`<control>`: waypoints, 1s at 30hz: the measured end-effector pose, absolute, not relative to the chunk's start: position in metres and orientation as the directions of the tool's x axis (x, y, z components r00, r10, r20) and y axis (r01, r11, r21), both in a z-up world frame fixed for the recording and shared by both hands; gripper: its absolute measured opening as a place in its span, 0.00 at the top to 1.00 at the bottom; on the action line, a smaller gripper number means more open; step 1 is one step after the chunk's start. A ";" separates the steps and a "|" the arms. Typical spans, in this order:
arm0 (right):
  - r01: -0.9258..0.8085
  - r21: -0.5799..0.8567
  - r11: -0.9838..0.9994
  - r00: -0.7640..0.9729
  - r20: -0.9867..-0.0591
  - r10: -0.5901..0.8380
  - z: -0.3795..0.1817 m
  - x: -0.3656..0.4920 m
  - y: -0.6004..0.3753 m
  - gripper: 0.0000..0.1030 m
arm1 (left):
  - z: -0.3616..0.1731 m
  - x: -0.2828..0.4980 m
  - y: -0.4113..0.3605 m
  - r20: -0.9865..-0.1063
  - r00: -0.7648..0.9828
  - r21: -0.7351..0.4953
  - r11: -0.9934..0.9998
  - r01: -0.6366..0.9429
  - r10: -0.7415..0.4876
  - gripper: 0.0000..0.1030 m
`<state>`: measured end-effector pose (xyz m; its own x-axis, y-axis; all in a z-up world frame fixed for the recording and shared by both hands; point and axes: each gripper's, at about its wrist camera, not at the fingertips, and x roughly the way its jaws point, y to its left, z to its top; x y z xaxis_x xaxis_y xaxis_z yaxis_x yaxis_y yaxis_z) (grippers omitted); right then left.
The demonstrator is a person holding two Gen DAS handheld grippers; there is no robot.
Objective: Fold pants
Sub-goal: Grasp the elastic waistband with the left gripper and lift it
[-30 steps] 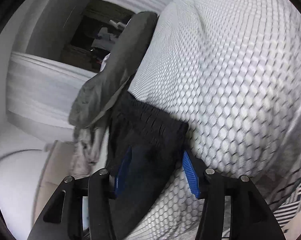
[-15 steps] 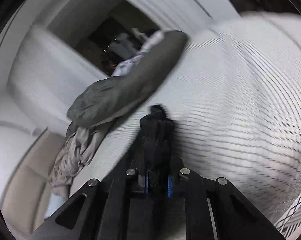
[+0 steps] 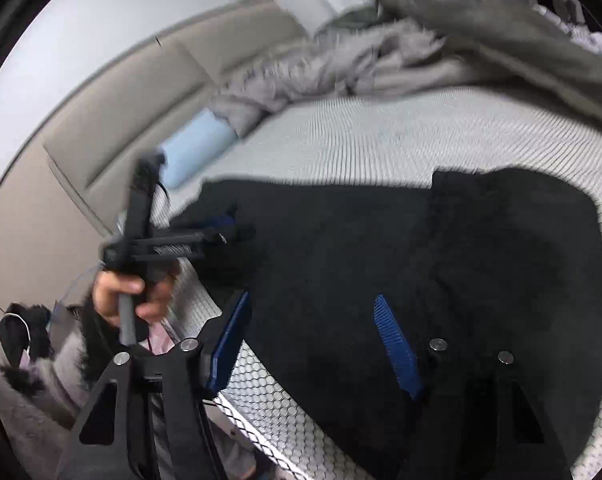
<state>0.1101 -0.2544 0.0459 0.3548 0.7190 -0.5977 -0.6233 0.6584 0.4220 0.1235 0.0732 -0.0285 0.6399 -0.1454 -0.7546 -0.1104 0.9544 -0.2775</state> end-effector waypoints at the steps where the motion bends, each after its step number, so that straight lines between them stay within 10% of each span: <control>1: -0.589 0.408 0.697 0.418 -0.585 0.695 0.052 0.112 -0.272 0.27 | -0.029 0.125 0.069 -0.751 0.639 -0.290 0.952 -0.097 -0.164 0.15; 10: -0.328 0.106 0.939 0.473 -0.842 0.260 -0.039 0.165 -0.305 0.27 | -0.045 0.158 -0.004 -0.759 0.564 -0.363 0.931 0.049 -0.325 0.17; 16: -0.357 0.128 0.925 0.532 -0.787 0.314 -0.012 0.148 -0.334 0.26 | -0.045 0.171 -0.036 -0.726 0.536 -0.437 0.891 0.123 -0.431 0.17; 20: -0.327 0.200 0.924 0.543 -0.760 0.357 -0.006 0.144 -0.365 0.26 | -0.066 0.196 -0.047 -0.703 0.425 -0.581 0.805 0.118 -0.570 0.41; 25: -0.327 0.224 0.918 0.512 -0.774 0.372 -0.008 0.152 -0.362 0.26 | -0.080 0.227 -0.054 -0.665 0.386 -0.664 0.743 0.087 -0.640 0.41; 30: -0.341 0.219 0.914 0.507 -0.776 0.375 -0.021 0.155 -0.345 0.26 | -0.084 0.232 -0.058 -0.661 0.450 -0.655 0.754 0.045 -0.600 0.82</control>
<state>0.1552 -0.3447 -0.0213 0.5071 0.3746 -0.7762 -0.3407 0.9144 0.2188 0.2316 -0.0581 -0.0835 0.4505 -0.6003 -0.6608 0.0445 0.7544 -0.6549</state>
